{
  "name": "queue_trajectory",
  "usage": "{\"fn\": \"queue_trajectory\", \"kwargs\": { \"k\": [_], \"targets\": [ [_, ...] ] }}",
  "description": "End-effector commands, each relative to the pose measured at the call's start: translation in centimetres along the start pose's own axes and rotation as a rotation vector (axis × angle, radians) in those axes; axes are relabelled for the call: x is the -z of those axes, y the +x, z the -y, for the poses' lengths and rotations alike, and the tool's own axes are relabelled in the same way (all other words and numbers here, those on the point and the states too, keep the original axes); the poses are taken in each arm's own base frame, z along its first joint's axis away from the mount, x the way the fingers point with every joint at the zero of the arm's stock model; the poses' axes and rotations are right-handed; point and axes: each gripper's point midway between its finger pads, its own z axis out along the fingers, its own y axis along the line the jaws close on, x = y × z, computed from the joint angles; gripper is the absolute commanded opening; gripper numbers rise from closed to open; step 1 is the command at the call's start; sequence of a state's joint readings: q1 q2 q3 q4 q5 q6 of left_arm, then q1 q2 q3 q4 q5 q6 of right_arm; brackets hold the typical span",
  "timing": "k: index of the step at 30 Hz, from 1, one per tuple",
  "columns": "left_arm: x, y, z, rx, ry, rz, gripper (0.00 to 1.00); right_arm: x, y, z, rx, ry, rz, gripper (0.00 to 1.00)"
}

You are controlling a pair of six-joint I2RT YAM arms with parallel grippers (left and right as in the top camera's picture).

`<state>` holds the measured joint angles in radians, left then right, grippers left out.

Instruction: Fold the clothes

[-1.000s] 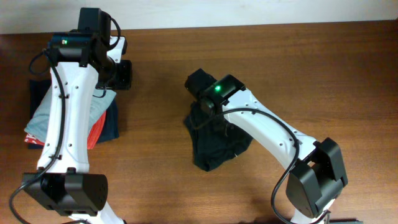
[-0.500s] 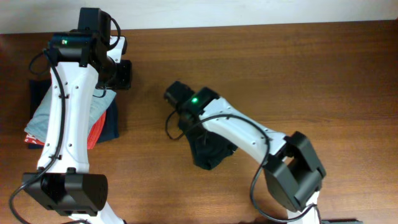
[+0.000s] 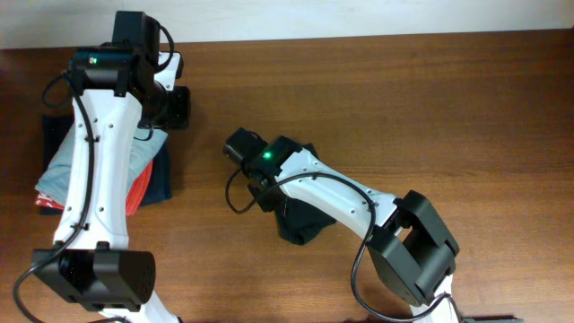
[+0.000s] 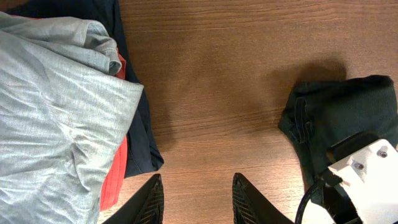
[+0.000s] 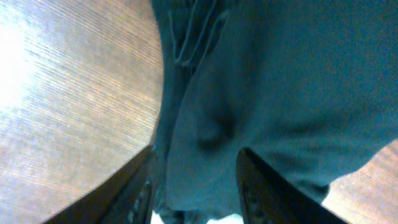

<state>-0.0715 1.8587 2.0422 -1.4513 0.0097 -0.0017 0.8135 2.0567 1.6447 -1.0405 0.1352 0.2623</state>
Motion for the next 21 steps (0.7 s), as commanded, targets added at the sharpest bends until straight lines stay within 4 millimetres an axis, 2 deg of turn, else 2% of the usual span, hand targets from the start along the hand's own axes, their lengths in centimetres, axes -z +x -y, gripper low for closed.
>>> {"fn": "queue_trajectory", "kwargs": {
  "k": [1,6,9,10,11,12,14,15,16,19,21],
  "targets": [
    [0.8,-0.2,-0.3,0.009,-0.011,0.024,0.36,0.0,0.3,-0.7,0.001,-0.019,-0.018,0.44],
    [0.8,-0.2,-0.3,0.009,-0.011,0.025,0.36,2.3,0.1,1.4,-0.043,-0.015,0.000,0.40],
    [0.8,-0.3,-0.2,0.008,-0.010,0.028,0.36,4.3,-0.5,3.8,-0.100,-0.019,0.046,0.39],
    [0.8,-0.4,-0.2,0.008,-0.006,0.032,0.37,4.9,-0.6,4.7,-0.121,-0.019,0.060,0.36],
    [0.8,-0.7,0.2,0.006,0.016,0.042,0.36,6.0,-0.8,6.4,-0.164,-0.022,0.082,0.23],
    [0.8,-0.8,0.8,-0.014,0.047,0.050,0.36,6.5,-0.8,7.5,-0.194,-0.030,0.092,0.16],
    [0.8,-1.2,3.0,-0.118,0.157,0.072,0.35,7.0,-0.7,9.0,-0.247,-0.068,0.090,0.04],
    [0.9,-1.3,4.3,-0.174,0.216,0.083,0.34,7.0,-0.5,9.6,-0.273,-0.096,0.080,0.04],
    [1.0,-1.4,5.8,-0.235,0.282,0.096,0.29,6.9,-0.3,10.0,-0.305,-0.147,0.061,0.04],
    [0.9,-1.1,10.2,-0.423,0.452,0.139,0.17,6.2,0.5,9.9,-0.377,-0.315,0.000,0.04],
    [-0.3,-0.6,12.1,-0.478,0.491,0.134,0.10,5.3,1.3,9.8,-0.422,-0.403,-0.046,0.04]
  ]
}}
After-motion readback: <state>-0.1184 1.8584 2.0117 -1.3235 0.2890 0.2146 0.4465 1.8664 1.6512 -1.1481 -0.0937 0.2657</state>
